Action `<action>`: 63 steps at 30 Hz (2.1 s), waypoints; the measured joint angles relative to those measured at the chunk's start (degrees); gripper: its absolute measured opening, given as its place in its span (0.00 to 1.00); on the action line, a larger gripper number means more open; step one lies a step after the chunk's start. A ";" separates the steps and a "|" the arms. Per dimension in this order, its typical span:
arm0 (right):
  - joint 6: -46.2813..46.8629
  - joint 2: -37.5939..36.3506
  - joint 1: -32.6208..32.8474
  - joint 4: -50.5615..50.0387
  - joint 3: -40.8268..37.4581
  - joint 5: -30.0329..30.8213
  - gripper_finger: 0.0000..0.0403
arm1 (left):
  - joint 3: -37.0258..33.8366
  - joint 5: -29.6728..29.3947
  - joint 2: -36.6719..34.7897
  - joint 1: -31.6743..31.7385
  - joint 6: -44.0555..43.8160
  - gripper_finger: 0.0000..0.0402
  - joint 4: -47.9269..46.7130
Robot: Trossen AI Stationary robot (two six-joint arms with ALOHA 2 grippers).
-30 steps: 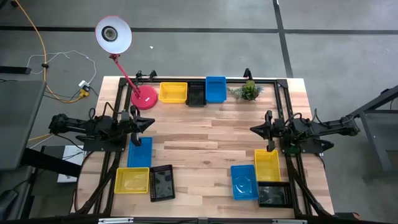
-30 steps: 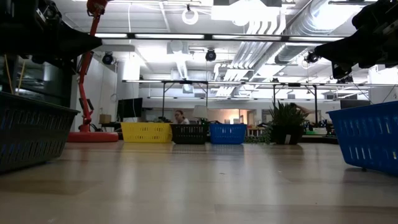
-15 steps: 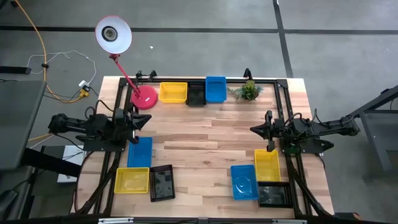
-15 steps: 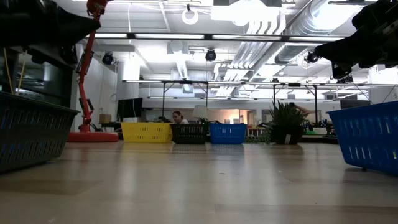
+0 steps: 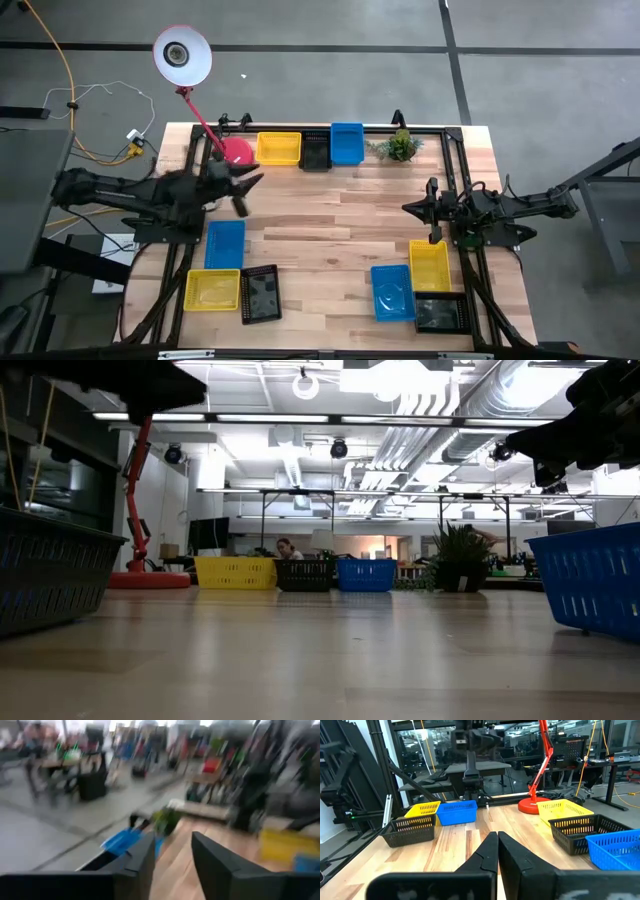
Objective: Stack baskets by color
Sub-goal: Stack the top yellow bin on the bottom left yellow bin
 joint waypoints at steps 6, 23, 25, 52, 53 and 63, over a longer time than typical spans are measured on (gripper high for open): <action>0.00 -0.01 0.00 0.00 -0.02 0.00 0.00 | 12.13 6.42 15.49 8.88 -0.54 0.47 -13.24; -0.01 0.00 0.02 -0.01 -0.02 0.00 0.00 | 27.70 17.72 44.93 29.69 17.08 0.57 -36.50; 0.00 -0.01 0.00 0.00 -0.01 0.00 0.00 | 27.67 18.28 47.26 30.82 20.48 0.57 -36.31; 0.00 0.00 0.02 0.00 -0.01 0.00 0.00 | 27.63 19.67 61.61 38.01 29.06 0.49 -27.47; 0.00 0.00 0.00 -0.01 -0.02 0.00 0.00 | 27.63 19.36 61.61 37.92 29.07 0.45 -27.56; -0.02 0.00 0.00 -0.02 0.00 0.02 0.00 | 27.61 14.44 57.42 34.78 28.77 0.03 -31.68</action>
